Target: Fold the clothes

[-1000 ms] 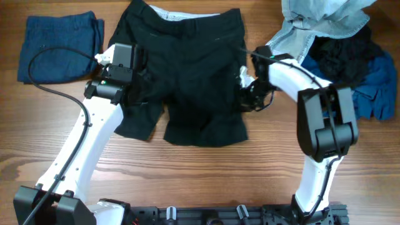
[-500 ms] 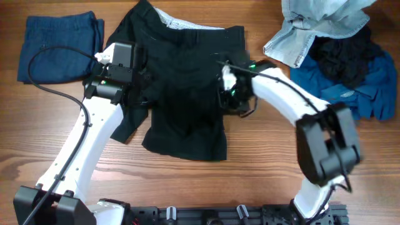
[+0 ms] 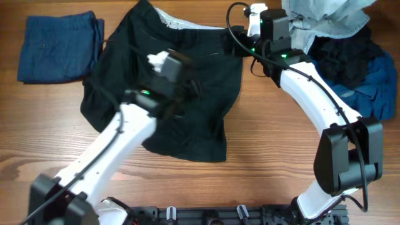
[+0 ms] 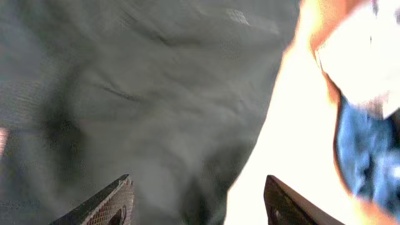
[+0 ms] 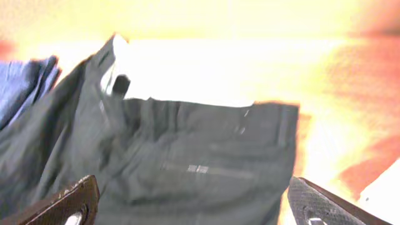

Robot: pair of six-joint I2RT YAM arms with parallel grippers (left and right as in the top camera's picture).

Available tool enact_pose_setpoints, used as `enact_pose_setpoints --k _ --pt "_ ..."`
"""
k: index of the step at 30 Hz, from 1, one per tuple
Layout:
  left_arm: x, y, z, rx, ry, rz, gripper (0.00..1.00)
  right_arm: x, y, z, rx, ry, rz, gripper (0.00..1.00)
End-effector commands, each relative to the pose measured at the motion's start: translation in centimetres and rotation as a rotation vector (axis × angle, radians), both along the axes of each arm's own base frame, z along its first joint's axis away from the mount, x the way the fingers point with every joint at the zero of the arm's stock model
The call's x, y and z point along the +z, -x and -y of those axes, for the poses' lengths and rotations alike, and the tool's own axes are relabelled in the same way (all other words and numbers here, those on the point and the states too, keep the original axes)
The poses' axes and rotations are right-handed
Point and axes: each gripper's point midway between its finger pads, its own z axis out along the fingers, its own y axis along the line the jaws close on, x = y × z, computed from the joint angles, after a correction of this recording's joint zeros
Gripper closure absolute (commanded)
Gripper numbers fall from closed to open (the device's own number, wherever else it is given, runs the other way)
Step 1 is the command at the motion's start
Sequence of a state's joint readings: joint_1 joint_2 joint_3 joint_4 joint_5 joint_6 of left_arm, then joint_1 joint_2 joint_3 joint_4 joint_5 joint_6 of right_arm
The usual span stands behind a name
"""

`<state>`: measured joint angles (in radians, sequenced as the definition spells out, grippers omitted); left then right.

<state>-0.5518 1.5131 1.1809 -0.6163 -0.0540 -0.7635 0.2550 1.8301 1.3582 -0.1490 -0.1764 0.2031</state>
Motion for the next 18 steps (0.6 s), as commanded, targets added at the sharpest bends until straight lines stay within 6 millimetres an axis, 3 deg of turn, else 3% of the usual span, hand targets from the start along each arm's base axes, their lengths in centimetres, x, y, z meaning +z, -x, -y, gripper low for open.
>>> enact_pose_setpoints --k 1,6,11,18 --pt "-3.3 2.3 5.0 -0.150 -0.037 -0.052 0.34 2.0 -1.6 3.7 -0.115 0.017 0.064 0.05" --pt "-7.0 4.5 7.9 -0.240 -0.092 -0.117 0.34 0.6 -3.1 6.1 -0.106 -0.044 0.057 0.10" --pt "-8.9 5.2 8.1 -0.252 -0.155 -0.142 0.34 -1.5 -5.5 5.5 -0.082 -0.129 0.049 0.13" --pt "-11.5 6.9 8.3 -0.242 -0.187 -0.225 0.41 -0.9 -9.2 4.5 -0.059 -0.174 0.058 0.18"
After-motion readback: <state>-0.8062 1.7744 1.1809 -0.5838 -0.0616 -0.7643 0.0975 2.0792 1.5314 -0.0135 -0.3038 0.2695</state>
